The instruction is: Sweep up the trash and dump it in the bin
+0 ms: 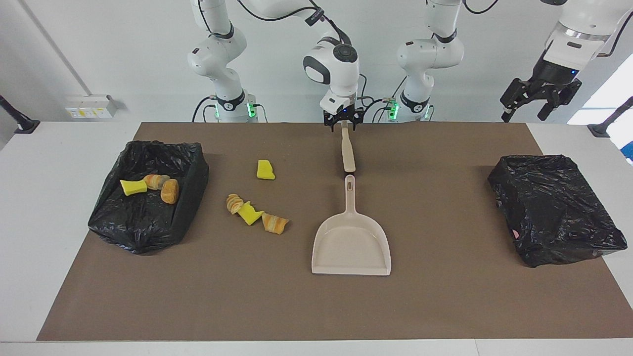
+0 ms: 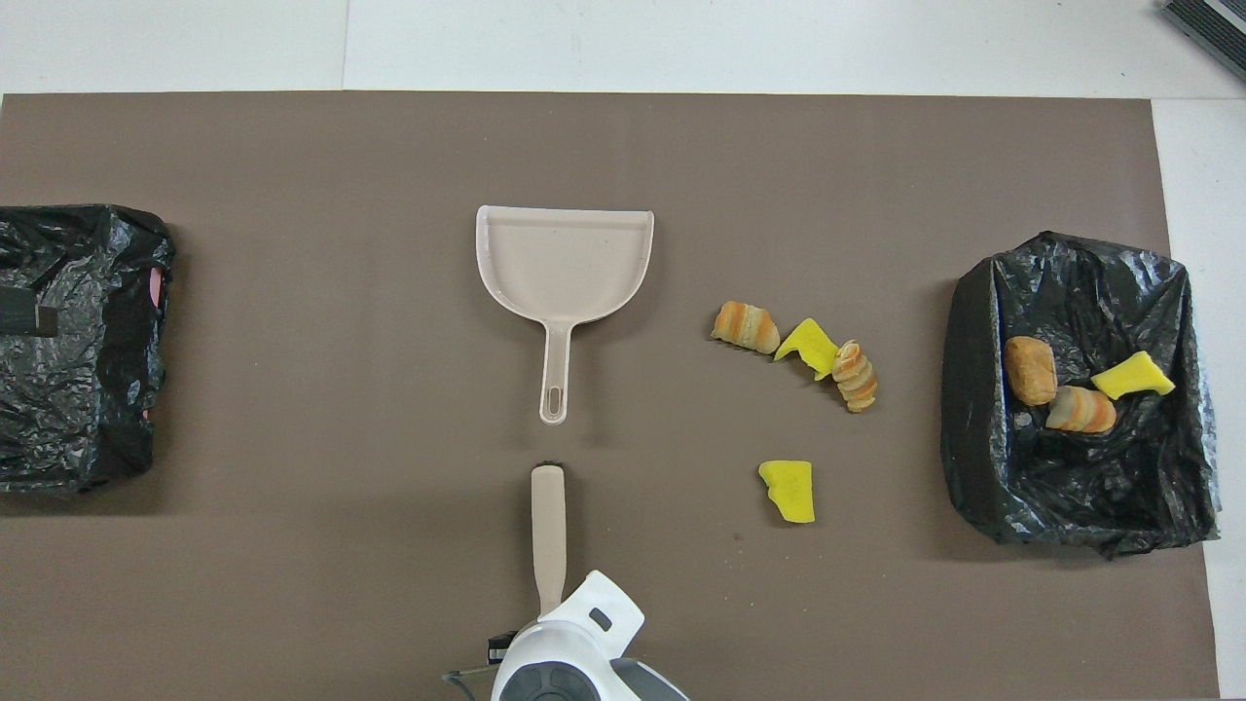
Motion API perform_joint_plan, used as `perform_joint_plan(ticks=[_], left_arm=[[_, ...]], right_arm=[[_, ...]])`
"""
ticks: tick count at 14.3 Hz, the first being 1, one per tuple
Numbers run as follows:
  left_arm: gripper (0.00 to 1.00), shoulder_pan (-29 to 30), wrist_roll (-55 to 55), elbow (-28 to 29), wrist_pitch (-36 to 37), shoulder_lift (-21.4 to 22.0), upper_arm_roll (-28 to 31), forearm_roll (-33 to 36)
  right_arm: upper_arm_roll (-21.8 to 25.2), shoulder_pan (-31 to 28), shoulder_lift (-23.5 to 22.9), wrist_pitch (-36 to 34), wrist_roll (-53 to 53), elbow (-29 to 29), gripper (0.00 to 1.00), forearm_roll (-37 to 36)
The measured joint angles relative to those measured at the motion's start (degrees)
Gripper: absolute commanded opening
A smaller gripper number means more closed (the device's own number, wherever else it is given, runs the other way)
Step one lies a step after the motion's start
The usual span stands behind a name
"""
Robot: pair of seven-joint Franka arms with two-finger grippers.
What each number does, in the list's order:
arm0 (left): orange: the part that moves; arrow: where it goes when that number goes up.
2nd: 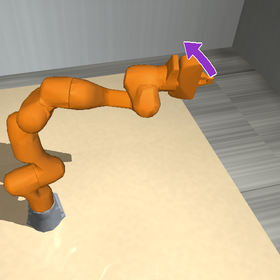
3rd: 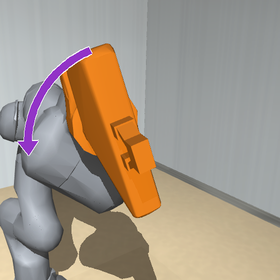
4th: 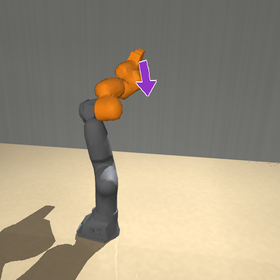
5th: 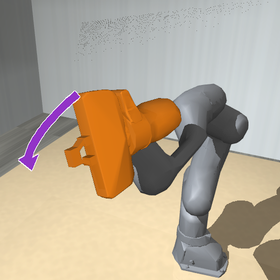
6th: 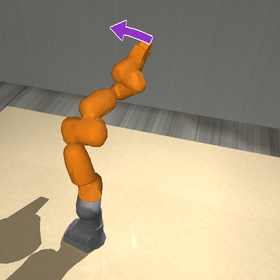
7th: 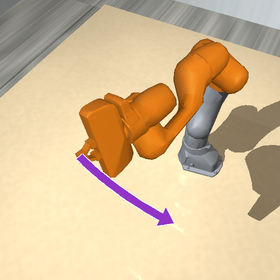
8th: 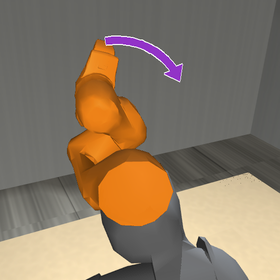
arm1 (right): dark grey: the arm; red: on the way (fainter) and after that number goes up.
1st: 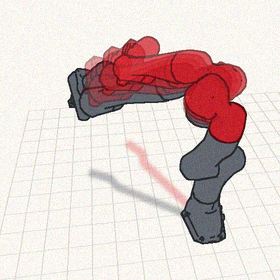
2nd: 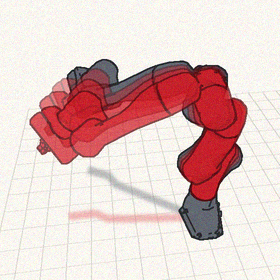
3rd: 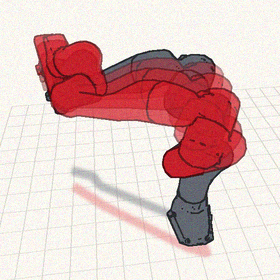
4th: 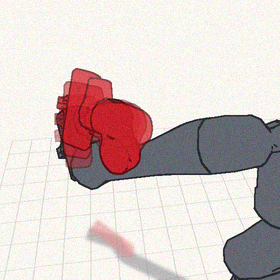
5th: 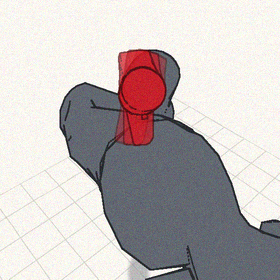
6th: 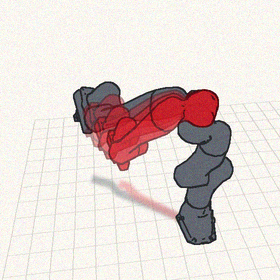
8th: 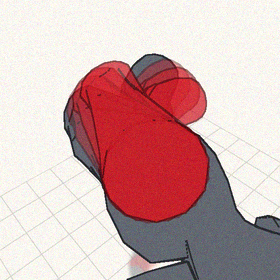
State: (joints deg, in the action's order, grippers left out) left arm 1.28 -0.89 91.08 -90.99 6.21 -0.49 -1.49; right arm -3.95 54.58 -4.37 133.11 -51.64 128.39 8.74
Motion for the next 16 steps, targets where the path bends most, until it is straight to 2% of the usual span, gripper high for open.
perform_joint_plan(ticks=[4,8,12,16], left_arm=[[1.0,0.0,0.0,0.02,0.0,0.0,-0.03,0.0],[1.0,-0.34,0.03,0.07,-0.8,-0.23,-0.35,-0.08],[1.0,-2.69,-0.11,0.21,-5.82,-2.19,-0.76,-0.31],[1.0,-9.42,-2.69,0.77,-14.21,-7.32,-0.97,-0.55]], right_arm=[[0.0,0.01,-0.01,-1.61,-0.01,-0.53,0.0,0.07],[0.57,-0.26,0.29,-10.36,-0.01,-4.89,0.0,0.23],[1.26,-4.17,5.18,-16.37,-0.01,-6.77,0.0,0.24],[1.6,-10.35,9.95,-24.1,-0.01,-7.27,0.0,-0.62]])
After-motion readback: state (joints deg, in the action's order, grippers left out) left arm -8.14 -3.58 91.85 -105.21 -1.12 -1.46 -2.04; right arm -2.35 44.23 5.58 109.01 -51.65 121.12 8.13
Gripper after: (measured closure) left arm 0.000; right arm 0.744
